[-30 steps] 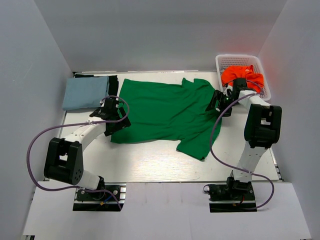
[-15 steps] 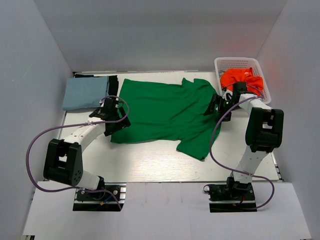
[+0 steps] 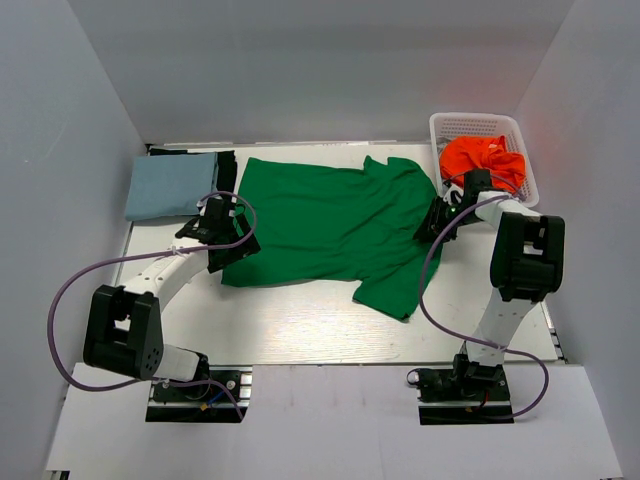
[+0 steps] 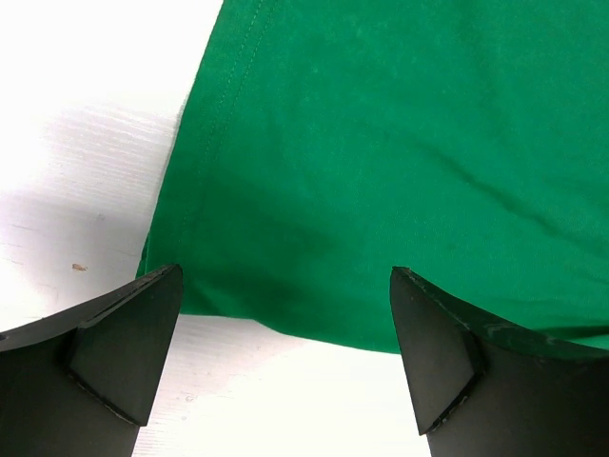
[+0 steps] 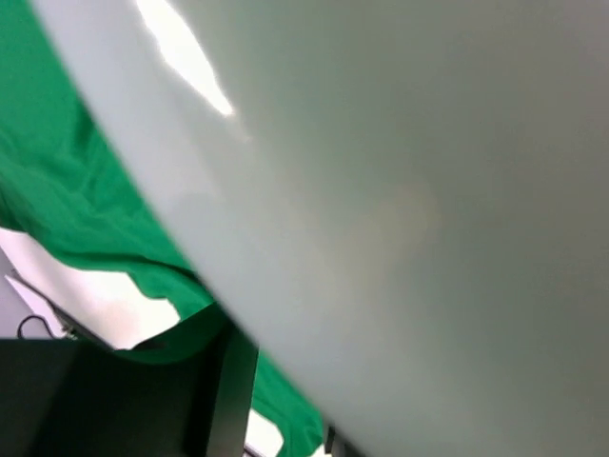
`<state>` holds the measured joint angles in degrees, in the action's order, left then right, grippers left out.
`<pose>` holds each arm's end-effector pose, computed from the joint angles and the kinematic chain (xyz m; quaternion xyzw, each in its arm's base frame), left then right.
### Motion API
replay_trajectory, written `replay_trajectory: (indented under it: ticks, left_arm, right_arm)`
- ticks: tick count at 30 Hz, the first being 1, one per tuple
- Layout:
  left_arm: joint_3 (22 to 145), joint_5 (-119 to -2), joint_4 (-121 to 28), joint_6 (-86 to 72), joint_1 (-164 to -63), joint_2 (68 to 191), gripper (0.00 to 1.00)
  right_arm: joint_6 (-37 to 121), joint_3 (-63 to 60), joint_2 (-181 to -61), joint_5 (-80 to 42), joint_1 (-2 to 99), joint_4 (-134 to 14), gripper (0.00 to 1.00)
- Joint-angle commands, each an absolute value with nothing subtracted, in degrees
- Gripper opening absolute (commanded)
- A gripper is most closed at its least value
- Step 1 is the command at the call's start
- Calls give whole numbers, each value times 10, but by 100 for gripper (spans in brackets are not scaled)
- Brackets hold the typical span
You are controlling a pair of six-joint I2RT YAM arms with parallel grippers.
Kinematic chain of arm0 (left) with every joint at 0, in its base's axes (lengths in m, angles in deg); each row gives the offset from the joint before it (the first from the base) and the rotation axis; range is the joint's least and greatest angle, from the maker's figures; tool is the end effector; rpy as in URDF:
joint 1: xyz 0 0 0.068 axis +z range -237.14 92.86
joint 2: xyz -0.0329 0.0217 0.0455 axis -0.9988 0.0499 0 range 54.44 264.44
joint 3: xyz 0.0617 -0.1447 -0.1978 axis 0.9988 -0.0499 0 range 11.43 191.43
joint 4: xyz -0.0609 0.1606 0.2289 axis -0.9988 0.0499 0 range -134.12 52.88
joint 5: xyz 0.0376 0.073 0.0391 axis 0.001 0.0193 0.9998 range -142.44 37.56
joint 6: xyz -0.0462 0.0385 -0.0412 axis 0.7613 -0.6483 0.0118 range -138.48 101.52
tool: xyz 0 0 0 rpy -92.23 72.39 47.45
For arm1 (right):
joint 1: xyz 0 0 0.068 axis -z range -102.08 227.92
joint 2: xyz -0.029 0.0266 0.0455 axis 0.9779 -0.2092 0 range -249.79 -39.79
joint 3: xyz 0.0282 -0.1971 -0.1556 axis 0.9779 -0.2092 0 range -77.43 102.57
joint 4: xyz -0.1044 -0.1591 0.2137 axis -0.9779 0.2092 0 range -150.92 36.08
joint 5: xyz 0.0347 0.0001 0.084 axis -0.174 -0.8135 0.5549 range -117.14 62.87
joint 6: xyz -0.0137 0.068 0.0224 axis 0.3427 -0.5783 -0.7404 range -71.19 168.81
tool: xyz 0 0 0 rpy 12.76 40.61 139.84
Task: Fold and stack the t-shirts
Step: Flatten out the tshirt
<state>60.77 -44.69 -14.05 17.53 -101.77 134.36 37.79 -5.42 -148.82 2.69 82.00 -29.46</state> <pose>0.2994 -0.0697 0.1498 -0.1958 0.9452 -0.0491 0.2564 0.3994 0.0018 0.1103 0.0771 0.9474 0.2633 0.1648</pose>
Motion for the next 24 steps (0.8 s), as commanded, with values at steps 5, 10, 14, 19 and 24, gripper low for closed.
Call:
replay_trajectory:
  ticks: [5, 10, 14, 19, 24]
  left_arm:
    - [606, -444, -139, 175, -1016, 1323, 100]
    - [606, -444, -139, 175, -1016, 1317, 100]
    - [600, -444, -126, 200, -1016, 1293, 100]
    - [540, -411, -126, 262, -1016, 1231, 100]
    - [486, -423, -148, 284, -1016, 1204, 100]
  right_arm:
    - [370, -89, -1448, 13, 823, -300, 44]
    - [368, -133, -1363, -1, 819, -311, 90]
    - [339, -186, -1259, -18, 814, -304, 90]
    - [299, -264, -1136, -107, 754, -302, 90]
    - [262, -349, -1079, -117, 642, -312, 90]
